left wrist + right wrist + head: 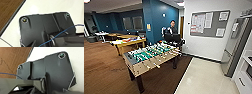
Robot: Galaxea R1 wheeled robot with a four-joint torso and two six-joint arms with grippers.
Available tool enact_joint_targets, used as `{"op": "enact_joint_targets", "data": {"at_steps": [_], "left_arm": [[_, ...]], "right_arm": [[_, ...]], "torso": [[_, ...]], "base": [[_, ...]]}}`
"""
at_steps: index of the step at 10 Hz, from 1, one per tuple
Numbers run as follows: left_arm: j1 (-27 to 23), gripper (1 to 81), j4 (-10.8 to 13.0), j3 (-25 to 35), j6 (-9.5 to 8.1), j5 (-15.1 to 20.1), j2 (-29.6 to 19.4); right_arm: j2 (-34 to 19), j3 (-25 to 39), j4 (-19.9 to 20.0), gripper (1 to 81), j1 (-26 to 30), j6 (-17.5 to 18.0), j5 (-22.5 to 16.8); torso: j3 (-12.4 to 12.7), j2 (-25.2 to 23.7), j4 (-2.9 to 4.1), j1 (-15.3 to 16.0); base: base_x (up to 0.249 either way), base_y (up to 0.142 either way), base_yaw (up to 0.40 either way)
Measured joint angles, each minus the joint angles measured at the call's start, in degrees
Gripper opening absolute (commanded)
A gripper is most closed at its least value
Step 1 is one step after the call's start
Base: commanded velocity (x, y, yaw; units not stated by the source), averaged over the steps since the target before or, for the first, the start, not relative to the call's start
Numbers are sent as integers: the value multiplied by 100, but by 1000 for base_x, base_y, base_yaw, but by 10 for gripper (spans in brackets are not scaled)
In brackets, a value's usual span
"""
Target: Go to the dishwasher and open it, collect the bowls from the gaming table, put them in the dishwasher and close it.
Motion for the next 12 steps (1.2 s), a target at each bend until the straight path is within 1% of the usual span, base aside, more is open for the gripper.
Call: {"op": "enact_joint_targets", "data": {"at_steps": [2,12], "left_arm": [[2,811,0,0,0,2,-35],[13,811,0,-5,0,2,-68]], "right_arm": [[-13,5,-132,811,2,-6,33],[33,-13,-261,811,61,-9,39]], "torso": [[0,0,0,0],[0,0,0,0]], "base": [[0,0,343],[0,0,343]]}}
